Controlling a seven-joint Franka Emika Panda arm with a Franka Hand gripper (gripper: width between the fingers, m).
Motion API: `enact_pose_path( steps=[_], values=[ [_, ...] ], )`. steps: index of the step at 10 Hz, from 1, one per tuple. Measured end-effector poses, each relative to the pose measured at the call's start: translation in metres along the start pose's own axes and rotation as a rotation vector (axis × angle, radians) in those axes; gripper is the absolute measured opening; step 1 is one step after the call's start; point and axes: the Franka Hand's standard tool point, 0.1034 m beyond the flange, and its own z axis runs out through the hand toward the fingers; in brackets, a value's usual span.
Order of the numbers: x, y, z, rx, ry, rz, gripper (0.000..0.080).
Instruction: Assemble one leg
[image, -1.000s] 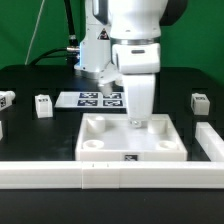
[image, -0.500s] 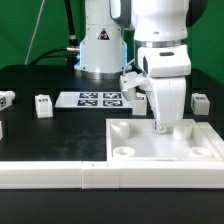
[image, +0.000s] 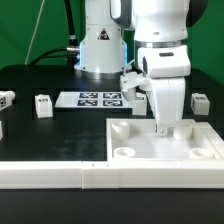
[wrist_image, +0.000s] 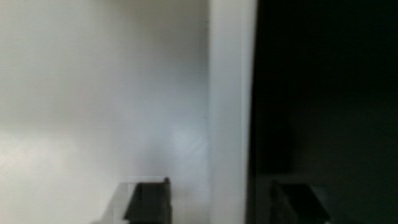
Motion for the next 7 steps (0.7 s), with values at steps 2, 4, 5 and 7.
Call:
enact_pose_path(
  steps=[2, 4, 5, 7],
  values=[
    [-0.0003, 0.0, 0.0, 0.0, 0.0, 0.001, 0.0588],
    [-0.0006, 0.0, 0.0, 0.0, 0.0, 0.001, 0.0635],
    [-0.0007, 0.0, 0.0, 0.0, 0.0, 0.001, 0.0647],
    [0.0002, -0.0002, -0.0013, -0.003, 0.0, 0.017, 0.0647]
  ],
)
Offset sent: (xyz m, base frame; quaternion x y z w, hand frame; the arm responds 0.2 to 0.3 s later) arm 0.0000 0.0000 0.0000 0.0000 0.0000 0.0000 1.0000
